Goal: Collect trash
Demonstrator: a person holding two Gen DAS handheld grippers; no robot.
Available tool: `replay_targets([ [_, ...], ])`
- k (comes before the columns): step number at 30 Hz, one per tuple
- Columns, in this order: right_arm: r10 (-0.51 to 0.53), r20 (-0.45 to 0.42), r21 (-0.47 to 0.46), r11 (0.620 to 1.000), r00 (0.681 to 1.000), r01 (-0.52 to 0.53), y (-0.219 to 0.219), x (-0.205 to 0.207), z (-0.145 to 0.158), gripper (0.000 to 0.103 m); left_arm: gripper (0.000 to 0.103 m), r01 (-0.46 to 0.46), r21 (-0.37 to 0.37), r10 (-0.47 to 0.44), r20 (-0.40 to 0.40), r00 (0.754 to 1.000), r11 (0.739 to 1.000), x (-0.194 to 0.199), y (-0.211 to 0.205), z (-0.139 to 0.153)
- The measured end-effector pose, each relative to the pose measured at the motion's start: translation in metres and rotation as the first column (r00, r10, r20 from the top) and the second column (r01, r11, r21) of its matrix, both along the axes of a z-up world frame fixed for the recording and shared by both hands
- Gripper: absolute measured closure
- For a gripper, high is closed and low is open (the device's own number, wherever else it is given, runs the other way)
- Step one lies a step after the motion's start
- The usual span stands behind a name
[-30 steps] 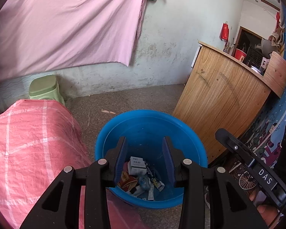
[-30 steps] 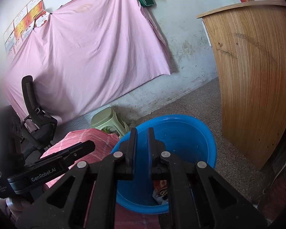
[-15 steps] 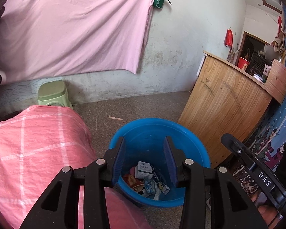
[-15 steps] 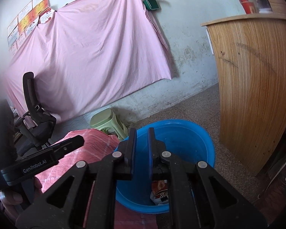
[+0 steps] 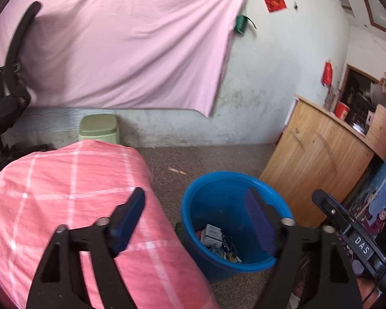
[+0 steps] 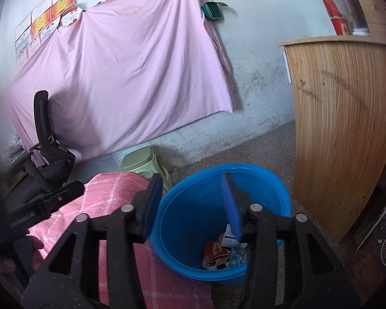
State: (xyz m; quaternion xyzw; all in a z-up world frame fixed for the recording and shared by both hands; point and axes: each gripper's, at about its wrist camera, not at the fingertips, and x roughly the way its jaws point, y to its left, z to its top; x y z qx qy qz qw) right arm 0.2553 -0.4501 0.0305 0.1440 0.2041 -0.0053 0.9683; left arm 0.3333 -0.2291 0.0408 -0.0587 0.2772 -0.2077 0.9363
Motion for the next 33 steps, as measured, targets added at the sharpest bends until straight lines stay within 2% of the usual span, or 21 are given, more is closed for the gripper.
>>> replay_targets([
  [7,-0.011,0.021,-0.078,0.997,1.0,0.012,0.019,-0.015,0.003,0.008,0.005,-0.083,-0.013,0.084,0.081,0.993,0.996,-0.023,0.029,0.001],
  [11,-0.012,0.041,-0.1,0.995,0.999,0.016,0.028,-0.026,0.004,0.001,0.004,-0.107,-0.007,0.107,0.125,0.986,0.994,-0.04,0.042,0.001],
  [16,-0.024,0.07,-0.122,0.992,0.997,0.032,0.036,-0.042,0.003,0.0,0.004,-0.134,0.009,0.131,0.151,0.98,0.991,-0.06,0.058,-0.004],
  [26,-0.014,0.19,-0.165,0.985,0.982,0.046,0.062,-0.09,0.012,0.0,0.004,-0.175,0.012,0.17,0.175,0.97,0.985,-0.102,0.091,-0.007],
  [33,-0.01,0.206,-0.166,0.985,0.979,0.045,0.079,-0.112,0.012,0.0,0.002,-0.19,0.01,0.184,0.204,0.961,0.982,-0.129,0.108,-0.002],
])
